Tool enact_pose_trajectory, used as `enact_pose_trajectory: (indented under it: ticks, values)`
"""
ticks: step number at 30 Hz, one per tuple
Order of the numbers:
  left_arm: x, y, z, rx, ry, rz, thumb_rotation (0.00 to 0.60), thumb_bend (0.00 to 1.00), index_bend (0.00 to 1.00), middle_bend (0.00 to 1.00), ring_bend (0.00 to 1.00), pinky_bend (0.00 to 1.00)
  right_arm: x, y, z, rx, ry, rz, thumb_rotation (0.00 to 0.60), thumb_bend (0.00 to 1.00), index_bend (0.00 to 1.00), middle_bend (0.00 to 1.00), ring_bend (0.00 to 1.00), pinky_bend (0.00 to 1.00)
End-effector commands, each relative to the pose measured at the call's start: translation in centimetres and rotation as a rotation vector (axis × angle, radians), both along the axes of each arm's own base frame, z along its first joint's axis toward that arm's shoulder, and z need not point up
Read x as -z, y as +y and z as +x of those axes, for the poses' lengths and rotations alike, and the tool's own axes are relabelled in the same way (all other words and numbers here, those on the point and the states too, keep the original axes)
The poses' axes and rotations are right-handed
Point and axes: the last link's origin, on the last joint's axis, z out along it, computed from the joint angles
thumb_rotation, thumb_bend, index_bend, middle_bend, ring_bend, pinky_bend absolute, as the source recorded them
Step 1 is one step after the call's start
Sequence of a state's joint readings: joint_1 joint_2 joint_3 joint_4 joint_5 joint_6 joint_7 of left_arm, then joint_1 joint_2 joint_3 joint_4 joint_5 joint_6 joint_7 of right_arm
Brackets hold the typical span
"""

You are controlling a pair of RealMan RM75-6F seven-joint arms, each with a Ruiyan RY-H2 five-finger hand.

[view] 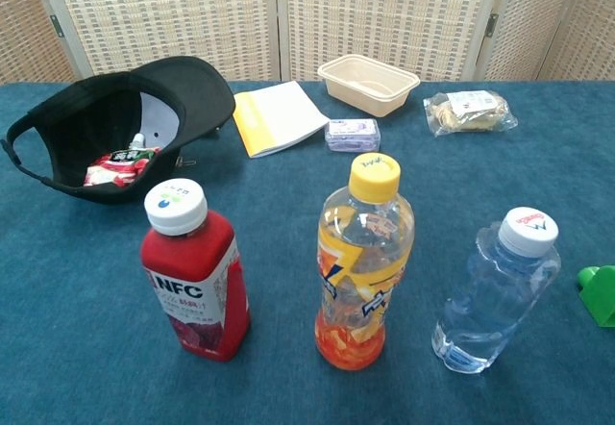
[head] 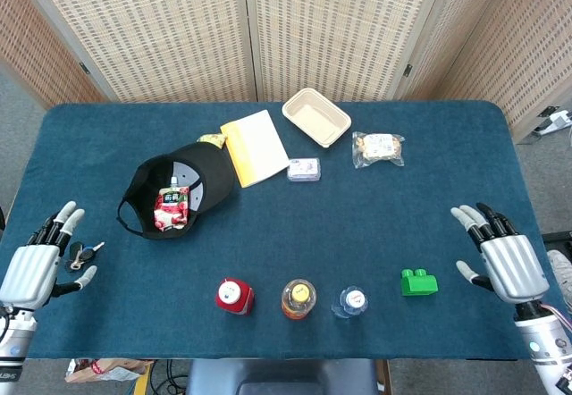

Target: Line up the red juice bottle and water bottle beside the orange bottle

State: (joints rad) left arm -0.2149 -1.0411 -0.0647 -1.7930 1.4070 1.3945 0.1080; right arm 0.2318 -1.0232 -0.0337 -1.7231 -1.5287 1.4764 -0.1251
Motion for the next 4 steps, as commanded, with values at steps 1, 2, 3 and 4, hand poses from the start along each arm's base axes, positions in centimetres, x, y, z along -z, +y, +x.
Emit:
enact_pose_trajectory:
  ticks: [1,2,3,4]
  values:
    - [0.52,-0.57,0.16,0.001,-0.003,0.013,0.600,0.22,0.01,0.00,0.02,0.15,-0.11,1.48,-0.93,0.025,0.030,-0.018,0.600,0.26,0.14,0.15,0.07,0.20]
    - [0.64,-0.71,0.25,0.003,-0.003,0.017,0.600,0.22,0.01,0.00,0.02,0.15,-0.04,1.73,-0.98,0.026,0.029,-0.020,0.600,0.26,0.14,0.15,0.07,0.20]
    - [0.71,-0.90,0.26,0.003,-0.003,0.021,0.600,0.22,0.01,0.00,0.02,0.15,0.03,1.97,-0.99,0.026,0.023,-0.022,0.600,0.26,0.14,0.15,0.07,0.20]
    - [0.77,-1.03,0.31,0.005,0.000,0.025,0.600,0.22,0.01,0.00,0.02,0.15,0.10,2.19,-0.99,0.029,0.013,-0.025,0.600,0.26,0.14,0.15,0.07,0.20]
